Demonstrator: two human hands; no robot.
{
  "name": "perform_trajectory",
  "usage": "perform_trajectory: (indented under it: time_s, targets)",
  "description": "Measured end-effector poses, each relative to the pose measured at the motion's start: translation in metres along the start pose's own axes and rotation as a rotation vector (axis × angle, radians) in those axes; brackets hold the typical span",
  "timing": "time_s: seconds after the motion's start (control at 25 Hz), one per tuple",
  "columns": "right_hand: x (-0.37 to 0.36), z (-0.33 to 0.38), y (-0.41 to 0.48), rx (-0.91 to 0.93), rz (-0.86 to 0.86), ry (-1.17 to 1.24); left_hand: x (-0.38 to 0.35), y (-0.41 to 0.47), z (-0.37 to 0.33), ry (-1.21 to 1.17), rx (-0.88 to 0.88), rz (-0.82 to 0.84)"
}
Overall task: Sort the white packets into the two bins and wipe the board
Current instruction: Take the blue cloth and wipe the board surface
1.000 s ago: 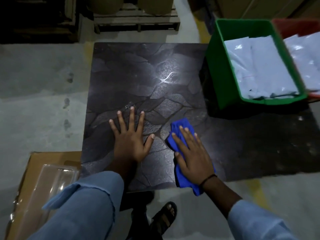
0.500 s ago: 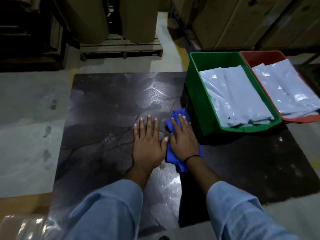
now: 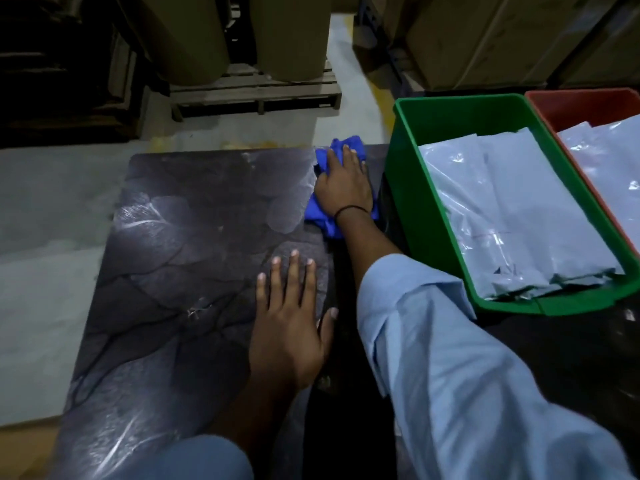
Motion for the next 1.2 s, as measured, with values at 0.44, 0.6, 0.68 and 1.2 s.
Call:
perform_trajectory:
  time_s: [0.44,0.6,0.68,1.2]
  targets:
    - [0.042,-0.044,-0.357,0.185,0.055,0.021,0.005,-0.003,-0.003,-0.029,0.012,0.06]
    - [0.038,-0.041,-0.316,0.206,0.017,0.028,0.005,-0.002,-0.002,-0.019,0.018,0.049]
    - [0.032,-0.035,-0.25,0.173,-0.043,0.043,0.004,0.0,-0.002,-0.023,0.017,0.046]
    - [0.012,-0.005,-0.137,0.153,0.002,0.003,0.003,-0.002,-0.002,-0.053,-0.001,0.009]
Point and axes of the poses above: each hand's wrist, its own y-axis towards the middle knuckle, its own x-axis out of the back of the hand, z = x × y, the point moved 10 cm from there along y, towards the middle knuckle, and after that the axes turned 1 degree about z, right-handed, at the moved point
